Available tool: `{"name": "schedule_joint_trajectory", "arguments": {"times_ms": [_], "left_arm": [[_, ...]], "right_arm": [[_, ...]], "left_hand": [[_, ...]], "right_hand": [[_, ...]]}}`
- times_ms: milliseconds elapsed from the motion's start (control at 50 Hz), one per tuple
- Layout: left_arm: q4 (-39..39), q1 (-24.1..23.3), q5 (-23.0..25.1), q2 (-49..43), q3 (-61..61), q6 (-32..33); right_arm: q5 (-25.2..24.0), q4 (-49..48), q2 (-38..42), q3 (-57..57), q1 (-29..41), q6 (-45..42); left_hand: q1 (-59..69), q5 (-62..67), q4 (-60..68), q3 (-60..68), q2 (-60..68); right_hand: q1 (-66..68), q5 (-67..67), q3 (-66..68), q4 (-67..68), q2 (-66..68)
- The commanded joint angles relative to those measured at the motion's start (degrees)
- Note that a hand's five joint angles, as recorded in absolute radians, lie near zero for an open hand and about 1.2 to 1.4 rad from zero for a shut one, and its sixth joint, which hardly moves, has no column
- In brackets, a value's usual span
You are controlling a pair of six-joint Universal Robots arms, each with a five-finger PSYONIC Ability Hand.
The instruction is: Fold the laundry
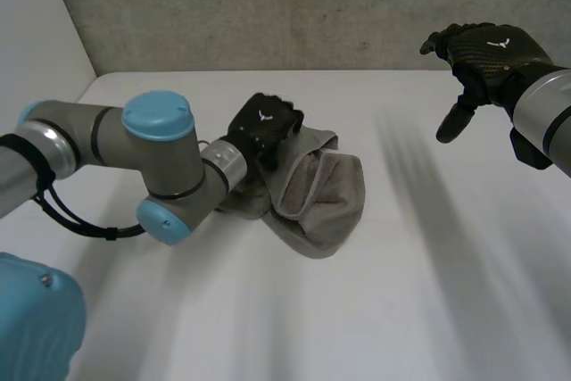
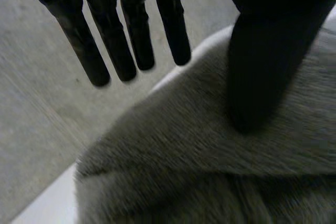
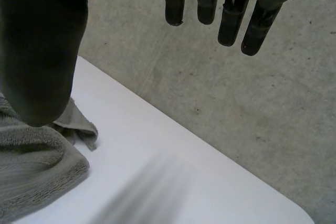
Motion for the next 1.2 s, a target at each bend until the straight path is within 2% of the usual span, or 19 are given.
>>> {"name": "schedule_joint_trajectory", "arguments": {"times_ms": [20,100,200,240,260,300,360,400,460,600,640,680,700,720,820,920,1020,1120,1200], "left_arm": [[-2.83,0.35,-1.46,2.68,-0.88,0.2],[-6.18,0.61,-4.01,7.0,-3.35,0.11],[-10.66,1.58,-12.8,14.74,-7.39,-1.12],[-13.46,3.33,-20.85,21.12,-13.16,-5.14],[-13.48,3.34,-20.89,21.15,-13.19,-5.16],[-14.26,4.82,-25.88,27.8,-20.62,-12.42],[-14.27,5.89,-26.43,30.91,-25.32,-16.59],[-14.01,8.34,-25.81,36.42,-34.85,-24.03],[-13.57,10.45,-23.8,41.52,-43.65,-27.65],[-12.25,14.32,-17.04,49.09,-58.78,-28.54],[-11.72,15.03,-15.44,50.69,-61.8,-28.54],[-11.45,15.47,-12.9,53.31,-65.91,-28.54],[-11.45,15.47,-12.89,53.32,-65.93,-28.54],[-11.54,15.55,-12.28,54.89,-67.06,-28.54],[-10.84,15.82,-11.93,59.9,-67.78,-28.02],[-7.69,16.52,-11.66,61.58,-66.03,-27.75],[-5.74,16.87,-9.55,60.44,-61.53,-27.58],[-5.21,17.4,-4.89,53.85,-56.17,-24.59],[-5.21,17.14,-0.69,45.09,-48.55,-17.67]], "right_arm": [[-0.03,0.02,1.31,0.21,0.1,-0.37],[-0.03,0.02,2.28,0.12,1.24,-0.45],[-0.12,-0.07,2.98,0.3,2.21,-0.54],[-0.29,-0.07,3.42,0.3,2.47,-0.8],[-0.56,-0.07,3.77,0.39,2.82,-1.5],[-1.08,0.02,4.3,0.56,3.44,-2.73],[-2.05,0.28,5.87,0.74,5.28,-6.32],[-2.4,0.54,7.01,0.74,6.42,-8.43],[-3.19,1.86,9.39,0.57,8.88,-12.04],[-3.99,3.09,14.67,-0.58,14.96,-15.04],[-4.25,2.92,16.51,-1.8,17.06,-14.78],[-4.25,3.01,17.56,-2.77,17.94,-14.61],[-4.34,3.01,18.36,-3.73,18.9,-14.61],[-4.34,3.01,18.36,-3.74,18.91,-14.61],[-4.51,2.83,20.12,-8.14,20.23,-14.43],[-6.54,3.27,22.93,-15.08,20.32,-13.55],[-13.38,7.12,28.98,-27.0,20.23,-9.52],[-14.88,14.32,36.62,-39.65,20.23,-7.58],[-14.89,18.39,41.74,-48.22,20.32,-7.4]], "left_hand": [[37.92,39.54,38.22,38.33,38.21],[37.92,39.54,38.22,38.33,38.21],[37.92,39.54,38.22,38.33,38.21],[37.92,39.54,38.22,38.33,38.21],[37.92,39.54,38.22,38.33,38.21],[37.92,39.54,38.22,38.33,38.21],[37.92,39.54,38.22,38.33,38.21],[37.92,39.54,38.22,38.33,38.21],[37.92,39.54,38.22,38.33,38.21],[37.92,39.54,38.22,38.33,38.21],[31.38,33.01,31.69,31.79,31.67],[4.28,5.9,4.58,4.68,4.56],[4.13,5.76,4.44,4.54,4.42],[-9.86,-8.23,-9.55,-9.45,-9.57],[-27.29,-25.67,-26.99,-26.88,-27.0],[-26.66,-25.04,-26.36,-26.25,-26.37],[-25.81,-24.19,-25.51,-25.4,-25.52],[-25.98,-24.35,-25.67,-25.57,-25.69],[-25.98,-24.35,-25.67,-25.57,-25.69]], "right_hand": [[-3.58,-3.48,-3.9,-4.74,-4.16],[-3.58,-3.48,-3.9,-4.74,-4.16],[-3.58,-3.48,-3.9,-4.74,-4.16],[-3.58,-3.48,-3.9,-4.74,-4.16],[-3.58,-3.48,-3.9,-4.74,-4.16],[-3.58,-3.48,-3.9,-4.74,-4.16],[-3.58,-3.48,-3.9,-4.74,-4.16],[-3.58,-3.48,-3.9,-4.74,-4.16],[-3.58,-3.48,-3.9,-4.74,-4.16],[-3.58,-3.48,-3.9,-4.74,-4.16],[-3.58,-3.48,-3.9,-4.74,-4.16],[-3.58,-3.48,-3.9,-4.74,-4.16],[-3.58,-3.48,-3.9,-4.74,-4.16],[-3.58,-3.48,-3.9,-4.74,-4.16],[-3.58,-3.48,-3.9,-4.74,-4.16],[0.54,0.64,0.22,-0.62,-0.04],[7.08,7.18,6.76,5.92,6.5],[9.29,9.39,8.97,8.13,8.71],[9.29,9.39,8.97,8.13,8.71]]}}
